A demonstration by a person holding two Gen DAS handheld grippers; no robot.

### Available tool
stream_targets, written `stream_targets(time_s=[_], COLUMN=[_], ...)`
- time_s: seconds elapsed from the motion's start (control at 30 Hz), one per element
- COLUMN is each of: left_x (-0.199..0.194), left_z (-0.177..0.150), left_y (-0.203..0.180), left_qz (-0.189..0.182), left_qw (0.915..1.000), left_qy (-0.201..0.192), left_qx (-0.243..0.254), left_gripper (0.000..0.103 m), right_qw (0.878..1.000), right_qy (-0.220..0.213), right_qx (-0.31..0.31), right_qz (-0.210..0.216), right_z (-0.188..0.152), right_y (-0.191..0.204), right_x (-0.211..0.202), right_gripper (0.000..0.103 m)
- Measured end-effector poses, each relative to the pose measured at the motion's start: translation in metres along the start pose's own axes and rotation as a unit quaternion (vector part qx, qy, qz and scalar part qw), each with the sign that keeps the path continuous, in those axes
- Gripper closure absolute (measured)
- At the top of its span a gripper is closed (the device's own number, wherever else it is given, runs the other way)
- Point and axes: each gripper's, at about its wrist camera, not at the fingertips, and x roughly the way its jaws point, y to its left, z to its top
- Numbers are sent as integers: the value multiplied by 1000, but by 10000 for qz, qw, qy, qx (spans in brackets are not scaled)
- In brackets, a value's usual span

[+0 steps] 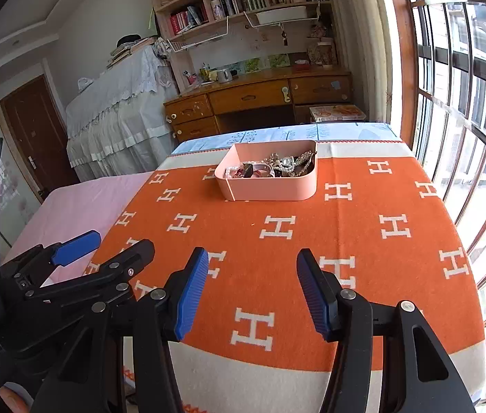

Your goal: Organize jewelry

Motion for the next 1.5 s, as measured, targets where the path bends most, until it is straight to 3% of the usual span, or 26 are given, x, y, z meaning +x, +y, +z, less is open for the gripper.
stream_targets(time_s=[0.63, 1.5], left_x=[-8, -1], left_z=[7, -2], left_y=[-3, -3], left_qz=[-35, -8], left_qw=[9998, 9999], left_qy=[-167, 5], left_qx=[-65, -111], left_gripper=[35, 35], right_qw=[9996, 9997], right_qy=[-280, -244], right_qx=[10, 36], right_qz=[-6, -8], right_z=[4, 3], right_y=[1, 3], right_x=[-11, -14], right_gripper=[48, 48])
